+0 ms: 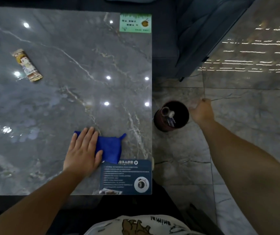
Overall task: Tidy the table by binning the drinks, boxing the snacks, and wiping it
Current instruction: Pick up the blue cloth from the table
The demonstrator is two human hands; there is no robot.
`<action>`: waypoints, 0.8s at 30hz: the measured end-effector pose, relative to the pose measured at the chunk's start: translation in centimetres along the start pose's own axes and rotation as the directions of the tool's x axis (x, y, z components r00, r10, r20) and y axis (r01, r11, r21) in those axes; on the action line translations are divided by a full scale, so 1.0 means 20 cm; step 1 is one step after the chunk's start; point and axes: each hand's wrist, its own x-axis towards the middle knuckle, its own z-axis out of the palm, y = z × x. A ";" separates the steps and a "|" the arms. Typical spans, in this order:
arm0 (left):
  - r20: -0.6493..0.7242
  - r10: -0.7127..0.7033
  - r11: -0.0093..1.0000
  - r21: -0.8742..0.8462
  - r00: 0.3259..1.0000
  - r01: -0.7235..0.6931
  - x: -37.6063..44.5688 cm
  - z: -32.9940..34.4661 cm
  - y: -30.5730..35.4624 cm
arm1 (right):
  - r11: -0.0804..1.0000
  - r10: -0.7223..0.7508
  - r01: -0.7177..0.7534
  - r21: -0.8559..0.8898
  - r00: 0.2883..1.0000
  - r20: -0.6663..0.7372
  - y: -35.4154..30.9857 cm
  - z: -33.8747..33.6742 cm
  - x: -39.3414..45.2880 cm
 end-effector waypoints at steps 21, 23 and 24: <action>0.105 -0.102 0.993 -0.047 0.989 0.107 0.02 -0.27 0.07 | 0.750 -0.620 0.655 -0.090 0.744 0.251 -0.57 -0.06 -0.68; 0.074 -0.160 0.981 -0.100 0.984 0.167 -0.04 -0.32 0.04 | 0.670 -0.685 0.733 -0.118 0.672 0.281 -0.71 -0.02 -0.78; 0.067 -0.187 0.974 -0.115 0.980 0.194 -0.09 -0.33 0.00 | 0.634 -0.707 0.762 -0.135 0.641 0.299 -0.79 0.00 -0.83</action>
